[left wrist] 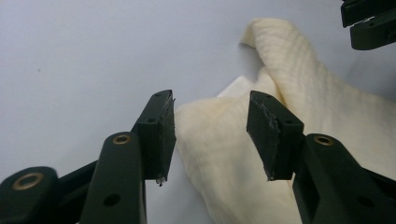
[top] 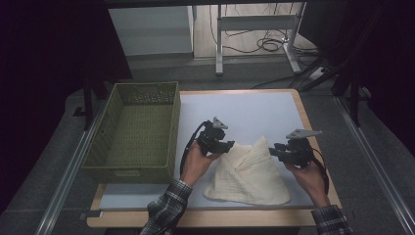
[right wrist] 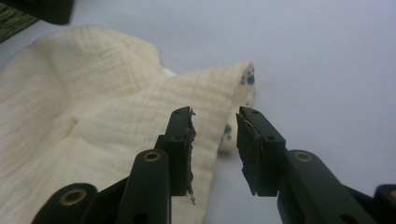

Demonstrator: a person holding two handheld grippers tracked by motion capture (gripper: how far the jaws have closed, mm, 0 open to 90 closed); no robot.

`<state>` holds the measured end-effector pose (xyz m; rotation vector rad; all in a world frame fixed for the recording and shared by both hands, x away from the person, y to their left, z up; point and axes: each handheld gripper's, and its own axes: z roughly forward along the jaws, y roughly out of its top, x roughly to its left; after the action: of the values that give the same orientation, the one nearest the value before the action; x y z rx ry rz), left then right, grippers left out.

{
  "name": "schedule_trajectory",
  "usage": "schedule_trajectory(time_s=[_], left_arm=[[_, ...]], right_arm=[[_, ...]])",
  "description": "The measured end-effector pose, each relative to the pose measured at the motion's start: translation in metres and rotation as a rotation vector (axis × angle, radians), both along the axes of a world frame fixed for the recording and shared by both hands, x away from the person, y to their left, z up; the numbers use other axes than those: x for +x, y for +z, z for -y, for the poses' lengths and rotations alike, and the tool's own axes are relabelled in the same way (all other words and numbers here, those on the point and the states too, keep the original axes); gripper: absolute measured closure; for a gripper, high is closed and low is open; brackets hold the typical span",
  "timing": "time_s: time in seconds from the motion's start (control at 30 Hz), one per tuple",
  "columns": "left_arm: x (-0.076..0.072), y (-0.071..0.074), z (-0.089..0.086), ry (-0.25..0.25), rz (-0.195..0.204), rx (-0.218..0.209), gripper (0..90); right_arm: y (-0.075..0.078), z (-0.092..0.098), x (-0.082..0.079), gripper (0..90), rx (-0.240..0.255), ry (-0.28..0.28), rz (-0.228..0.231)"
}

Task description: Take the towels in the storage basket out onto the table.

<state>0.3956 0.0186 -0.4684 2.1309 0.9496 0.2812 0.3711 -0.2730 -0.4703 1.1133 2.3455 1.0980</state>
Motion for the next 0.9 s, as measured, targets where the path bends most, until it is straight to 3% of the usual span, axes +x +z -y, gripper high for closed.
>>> schedule_trajectory(time_s=[0.03,0.13,0.23,0.27,0.37,0.43,0.53,0.6,0.73,0.77,0.8,0.83,0.87,0.9], left_arm=[[0.000,0.000,0.000,0.000,0.000,0.000,50.0],[0.016,-0.013,0.004,-0.003,-0.053,-0.028,43.5],[0.018,-0.021,0.005,-0.014,-0.079,-0.029,37.2],[0.018,-0.029,0.006,-0.030,-0.102,-0.030,36.5],[0.017,-0.036,0.006,-0.035,-0.124,-0.020,41.1],[0.014,-0.043,0.008,-0.061,-0.155,-0.009,49.0],[0.010,-0.044,0.009,-0.074,-0.160,-0.012,74.5],[0.006,-0.039,0.009,-0.074,-0.135,-0.026,82.2],[0.000,-0.025,0.005,-0.046,-0.058,-0.029,83.2],[-0.004,-0.011,0.000,-0.024,0.007,-0.028,83.3],[-0.007,-0.003,-0.004,-0.009,0.043,-0.031,83.3],[-0.007,-0.003,-0.004,-0.009,0.043,-0.031,83.3],[-0.013,0.012,-0.012,0.025,0.121,-0.037,83.3],[-0.016,0.020,-0.015,0.046,0.163,-0.041,83.1]], right_arm=[[0.000,0.000,0.000,65.2,0.000,0.000,0.000],[-0.001,-0.010,0.017,59.1,0.013,-0.018,-0.006],[-0.003,-0.015,0.025,53.7,0.019,-0.024,-0.012],[-0.006,-0.020,0.032,49.8,0.013,-0.028,-0.028],[-0.010,-0.023,0.035,49.9,0.011,-0.032,-0.041],[-0.015,-0.028,0.037,63.6,0.004,-0.027,-0.090],[-0.017,-0.031,0.033,86.0,-0.033,-0.015,-0.101],[-0.016,-0.031,0.032,87.7,-0.040,-0.004,-0.101],[-0.008,-0.028,0.027,88.3,-0.050,-0.005,-0.075],[0.003,-0.023,0.024,88.3,-0.041,-0.011,-0.038],[0.008,-0.020,0.023,88.3,-0.039,-0.017,-0.029],[0.008,-0.020,0.023,88.3,-0.039,-0.017,-0.029],[0.020,-0.013,0.018,88.3,-0.028,-0.023,0.007],[0.027,-0.009,0.016,88.3,-0.020,-0.031,0.024]])
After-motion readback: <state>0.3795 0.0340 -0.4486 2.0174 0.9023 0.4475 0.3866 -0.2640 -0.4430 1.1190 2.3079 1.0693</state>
